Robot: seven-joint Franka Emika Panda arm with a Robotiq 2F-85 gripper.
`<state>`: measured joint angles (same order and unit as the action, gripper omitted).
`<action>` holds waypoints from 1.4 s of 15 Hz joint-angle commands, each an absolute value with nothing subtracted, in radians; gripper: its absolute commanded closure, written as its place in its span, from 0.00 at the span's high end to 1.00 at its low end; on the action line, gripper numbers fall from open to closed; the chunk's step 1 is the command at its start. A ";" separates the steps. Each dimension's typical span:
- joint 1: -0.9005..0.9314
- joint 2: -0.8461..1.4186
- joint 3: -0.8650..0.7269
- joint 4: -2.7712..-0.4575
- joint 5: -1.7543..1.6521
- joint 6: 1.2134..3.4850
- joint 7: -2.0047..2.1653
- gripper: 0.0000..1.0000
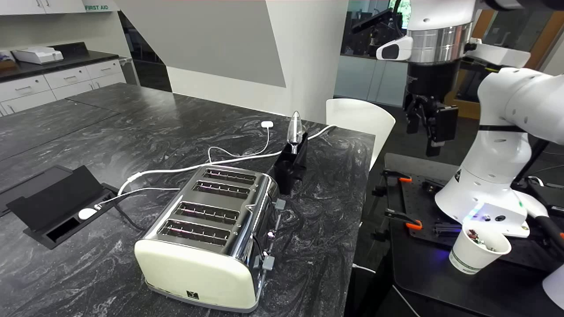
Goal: Push the button to release the left toaster lever
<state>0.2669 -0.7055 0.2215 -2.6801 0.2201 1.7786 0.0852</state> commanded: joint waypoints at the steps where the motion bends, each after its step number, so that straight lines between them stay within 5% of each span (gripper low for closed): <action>1: 0.256 -0.688 0.246 -2.669 0.200 1.806 0.102 1.00; 14: 0.322 -0.144 0.415 -2.462 -0.165 2.418 -0.064 1.00; 21: 0.361 0.037 0.408 -2.388 -0.239 2.463 -0.063 1.00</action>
